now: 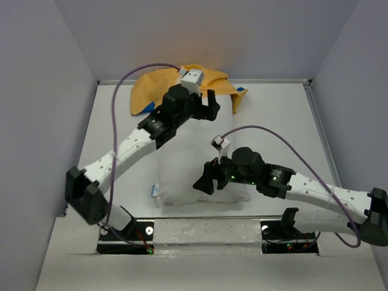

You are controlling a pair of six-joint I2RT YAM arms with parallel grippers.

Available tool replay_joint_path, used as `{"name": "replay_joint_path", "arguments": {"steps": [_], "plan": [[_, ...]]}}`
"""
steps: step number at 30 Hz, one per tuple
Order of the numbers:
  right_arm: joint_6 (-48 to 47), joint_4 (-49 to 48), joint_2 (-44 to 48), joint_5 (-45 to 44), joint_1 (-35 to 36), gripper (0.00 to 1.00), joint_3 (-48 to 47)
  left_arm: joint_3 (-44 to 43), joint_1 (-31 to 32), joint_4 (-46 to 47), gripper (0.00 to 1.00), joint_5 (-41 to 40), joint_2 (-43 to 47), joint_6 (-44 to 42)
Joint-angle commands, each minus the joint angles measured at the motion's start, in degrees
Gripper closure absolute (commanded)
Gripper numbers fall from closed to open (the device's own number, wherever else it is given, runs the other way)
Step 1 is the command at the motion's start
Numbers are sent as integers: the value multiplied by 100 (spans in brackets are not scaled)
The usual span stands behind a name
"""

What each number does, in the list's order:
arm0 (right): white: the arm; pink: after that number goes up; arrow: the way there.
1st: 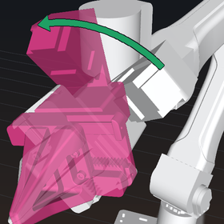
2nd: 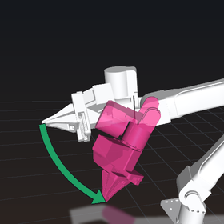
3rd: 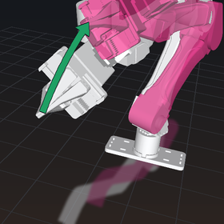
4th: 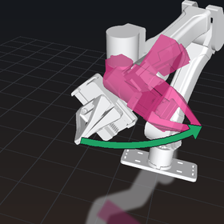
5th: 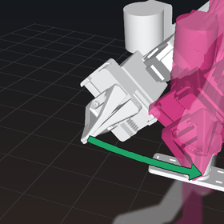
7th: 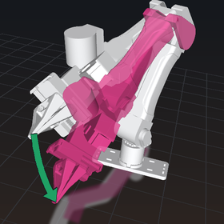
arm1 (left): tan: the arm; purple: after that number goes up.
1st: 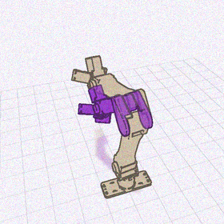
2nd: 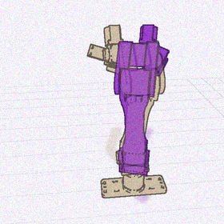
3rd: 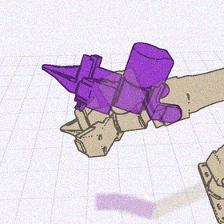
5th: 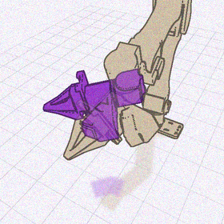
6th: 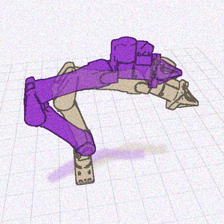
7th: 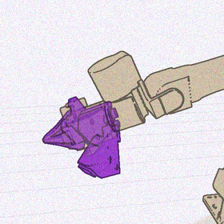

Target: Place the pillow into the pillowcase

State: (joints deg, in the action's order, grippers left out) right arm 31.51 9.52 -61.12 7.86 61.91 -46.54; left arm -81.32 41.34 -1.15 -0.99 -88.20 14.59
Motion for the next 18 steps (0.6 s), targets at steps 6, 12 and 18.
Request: {"name": "replay_joint_path", "arguments": {"steps": [6,12,18], "plan": [[-1155,253,471,-820,-2312,70,-1243,2129,14,133,1,-1052,2493,361],[-1235,-537,-1295,-462,-4235,100,-1761,1120,558,-218,1,-1544,950,-96],[-2489,-733,-3532,-100,-4741,49,-3112,-594,735,-938,1,-1956,-696,-579]]}}
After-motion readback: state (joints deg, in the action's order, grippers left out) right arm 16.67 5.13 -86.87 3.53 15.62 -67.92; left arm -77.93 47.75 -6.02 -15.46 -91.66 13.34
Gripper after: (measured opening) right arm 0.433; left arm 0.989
